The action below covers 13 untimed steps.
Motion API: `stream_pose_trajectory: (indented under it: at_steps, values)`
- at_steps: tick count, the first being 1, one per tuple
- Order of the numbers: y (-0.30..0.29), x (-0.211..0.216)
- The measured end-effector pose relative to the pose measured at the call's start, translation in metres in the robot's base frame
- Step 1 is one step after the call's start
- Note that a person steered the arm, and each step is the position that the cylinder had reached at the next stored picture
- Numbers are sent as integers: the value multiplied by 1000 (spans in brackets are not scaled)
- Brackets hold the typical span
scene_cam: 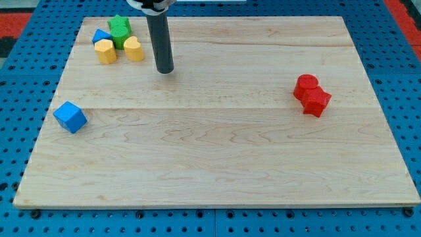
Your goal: Separate the red blocks
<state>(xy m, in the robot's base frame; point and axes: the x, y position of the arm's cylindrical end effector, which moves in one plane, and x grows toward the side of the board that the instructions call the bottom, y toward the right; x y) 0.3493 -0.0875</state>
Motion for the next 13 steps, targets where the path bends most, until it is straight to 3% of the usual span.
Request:
stream_pose_trajectory:
  at_steps: [1,2,3,4,5,6,7,8,10,12,13]
  values:
    - [86,41]
    - [124,81]
    - [149,89]
    - [246,118]
    - [326,114]
    - [348,70]
    - [332,33]
    - [317,30]
    - [344,100]
    - [79,12]
    - [125,16]
